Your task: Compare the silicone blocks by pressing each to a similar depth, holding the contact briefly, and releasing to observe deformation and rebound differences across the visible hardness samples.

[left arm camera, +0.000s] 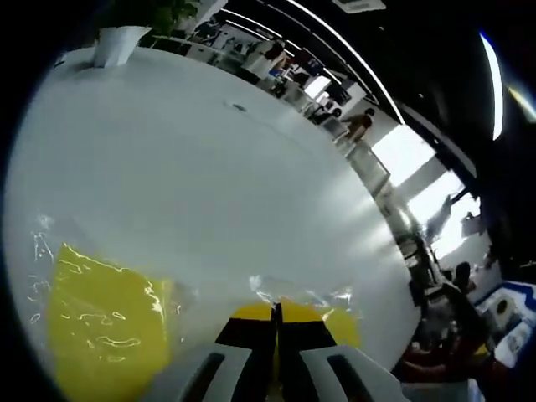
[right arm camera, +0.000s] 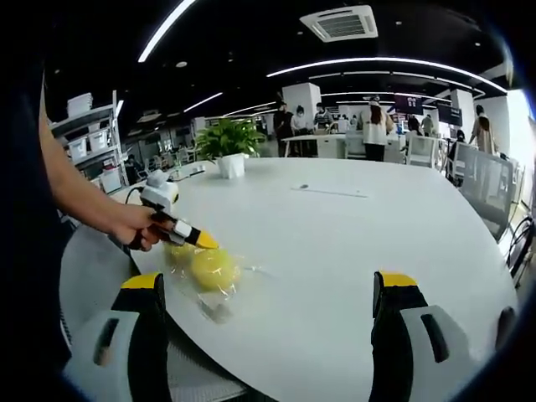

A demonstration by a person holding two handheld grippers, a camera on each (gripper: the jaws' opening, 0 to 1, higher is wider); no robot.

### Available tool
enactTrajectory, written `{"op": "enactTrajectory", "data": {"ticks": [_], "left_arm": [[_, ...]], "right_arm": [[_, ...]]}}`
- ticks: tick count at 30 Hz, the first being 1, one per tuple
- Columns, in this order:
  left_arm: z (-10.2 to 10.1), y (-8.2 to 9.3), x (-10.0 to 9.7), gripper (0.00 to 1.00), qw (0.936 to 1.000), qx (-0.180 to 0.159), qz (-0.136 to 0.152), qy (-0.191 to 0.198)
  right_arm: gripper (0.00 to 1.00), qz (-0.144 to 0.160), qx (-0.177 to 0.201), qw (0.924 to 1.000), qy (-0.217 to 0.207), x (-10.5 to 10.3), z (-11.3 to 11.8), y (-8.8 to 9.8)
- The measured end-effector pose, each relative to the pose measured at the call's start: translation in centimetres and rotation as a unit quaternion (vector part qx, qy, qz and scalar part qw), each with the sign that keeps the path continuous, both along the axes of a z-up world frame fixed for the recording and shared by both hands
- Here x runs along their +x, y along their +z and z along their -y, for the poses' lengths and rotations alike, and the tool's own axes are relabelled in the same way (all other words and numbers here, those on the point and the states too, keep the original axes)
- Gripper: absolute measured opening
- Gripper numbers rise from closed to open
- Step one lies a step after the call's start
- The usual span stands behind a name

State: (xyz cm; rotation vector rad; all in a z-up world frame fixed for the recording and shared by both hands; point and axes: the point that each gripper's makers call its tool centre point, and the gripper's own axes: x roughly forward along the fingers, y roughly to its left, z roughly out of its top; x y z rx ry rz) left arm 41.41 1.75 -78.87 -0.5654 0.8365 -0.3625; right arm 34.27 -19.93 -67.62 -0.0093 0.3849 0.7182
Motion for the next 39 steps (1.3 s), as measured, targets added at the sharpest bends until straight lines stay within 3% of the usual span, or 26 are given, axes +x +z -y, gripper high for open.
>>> {"op": "enactTrajectory", "data": {"ticks": [3,17,20,22,26,29,32,39], "left_arm": [[0.2,-0.1,0.0,0.0,0.9996,0.024,0.005,-0.015],[0.1,-0.4,0.1,0.0,0.9987,0.041,0.012,-0.027],[0.0,-0.5,0.2,0.0,0.9987,0.035,0.017,-0.034],[0.3,-0.1,0.2,0.0,0.9992,0.005,0.018,-0.035],[0.2,0.0,0.2,0.02,0.9991,0.007,0.022,-0.035],[0.3,0.2,0.0,0.19,0.9981,0.019,0.032,-0.05],[0.4,0.9,0.0,0.35,0.9909,0.06,0.078,-0.092],[1.0,3.9,0.3,0.61,0.9877,0.022,0.114,-0.105]], "right_arm": [[0.96,0.0,0.0,1.0,0.0,-0.1,-0.1,0.1],[0.96,-0.002,-0.003,1.0,0.002,0.1,-0.3,-0.1],[0.96,-0.005,-0.003,1.0,0.001,0.0,-0.3,-0.2],[0.96,-0.005,-0.003,1.0,0.001,-0.1,-0.3,-0.3],[0.96,-0.008,-0.004,1.0,0.003,-0.2,-0.4,-0.4],[0.96,-0.009,-0.001,1.0,0.003,-0.1,-0.5,-0.2],[0.96,-0.012,0.002,0.9999,0.001,0.2,-0.7,-0.2],[0.96,-0.013,0.011,0.9999,0.002,0.5,-1.7,-0.1]]}}
